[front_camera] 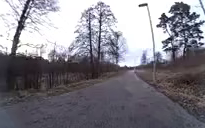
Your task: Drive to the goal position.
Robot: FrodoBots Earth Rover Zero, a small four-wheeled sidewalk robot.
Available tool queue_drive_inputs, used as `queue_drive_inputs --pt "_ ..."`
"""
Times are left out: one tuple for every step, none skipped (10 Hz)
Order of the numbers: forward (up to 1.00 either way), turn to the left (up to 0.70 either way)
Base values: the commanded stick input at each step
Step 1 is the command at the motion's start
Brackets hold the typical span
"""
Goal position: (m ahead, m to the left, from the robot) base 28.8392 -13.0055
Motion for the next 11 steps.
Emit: queue_drive_inputs --pt "0.5 0.0" --pt "0.5 0.0" --pt "0.5 0.0" --pt "0.5 0.0" --pt "0.5 0.0" --pt "0.5 0.0" --pt "0.5 0.0" --pt "0.5 0.0" --pt "0.5 0.0" --pt "0.5 0.0" --pt "0.5 0.0"
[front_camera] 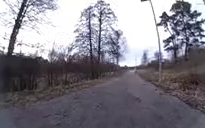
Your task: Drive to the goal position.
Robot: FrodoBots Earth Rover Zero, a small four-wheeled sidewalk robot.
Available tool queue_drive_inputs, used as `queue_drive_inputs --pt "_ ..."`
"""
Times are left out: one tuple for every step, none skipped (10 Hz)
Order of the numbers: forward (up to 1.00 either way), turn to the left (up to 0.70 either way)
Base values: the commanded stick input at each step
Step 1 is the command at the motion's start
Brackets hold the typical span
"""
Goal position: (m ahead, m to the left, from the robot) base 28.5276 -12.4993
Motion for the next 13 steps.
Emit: queue_drive_inputs --pt "0.5 0.0" --pt "0.5 0.0" --pt "0.5 0.0" --pt "0.5 0.0" --pt "0.5 0.0" --pt "0.5 0.0" --pt "0.5 -0.03" --pt "0.5 -0.41" --pt "0.5 -0.5" --pt "0.5 -0.5" --pt "0.5 0.0" --pt "0.5 0.0" --pt "0.5 0.0"
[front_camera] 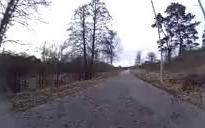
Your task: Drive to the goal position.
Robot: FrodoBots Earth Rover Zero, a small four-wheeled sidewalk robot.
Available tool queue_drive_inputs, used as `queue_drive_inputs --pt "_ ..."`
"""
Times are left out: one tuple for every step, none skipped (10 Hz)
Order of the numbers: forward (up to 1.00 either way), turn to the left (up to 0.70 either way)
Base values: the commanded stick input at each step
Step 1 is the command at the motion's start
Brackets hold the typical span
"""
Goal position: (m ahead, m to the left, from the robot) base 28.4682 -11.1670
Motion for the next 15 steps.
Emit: queue_drive_inputs --pt "0.5 0.0" --pt "0.5 0.0" --pt "0.5 0.0" --pt "0.5 0.0" --pt "0.5 0.0" --pt "0.5 0.0" --pt "0.5 -0.26" --pt "0.5 -0.45" --pt "0.5 -0.26" --pt "0.5 -0.06" --pt "0.5 0.0" --pt "0.5 0.0" --pt "0.5 0.0" --pt "0.5 0.0" --pt "0.5 0.0"
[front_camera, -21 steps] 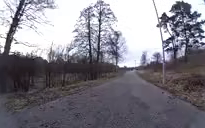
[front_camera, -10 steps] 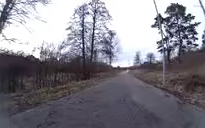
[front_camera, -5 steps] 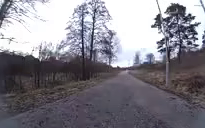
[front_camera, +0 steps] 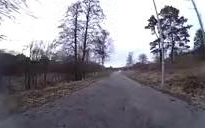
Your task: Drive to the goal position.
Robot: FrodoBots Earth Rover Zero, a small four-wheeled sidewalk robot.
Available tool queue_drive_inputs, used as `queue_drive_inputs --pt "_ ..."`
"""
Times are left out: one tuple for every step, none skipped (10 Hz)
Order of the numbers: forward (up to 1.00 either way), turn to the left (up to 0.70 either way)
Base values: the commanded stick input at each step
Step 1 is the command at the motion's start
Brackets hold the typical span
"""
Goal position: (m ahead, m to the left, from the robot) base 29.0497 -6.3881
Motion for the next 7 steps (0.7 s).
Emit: queue_drive_inputs --pt "0.5 0.0" --pt "0.5 0.0" --pt "0.5 -0.3" --pt "0.5 -0.36" --pt "0.5 -0.14" --pt "0.5 0.0" --pt "0.5 0.0"
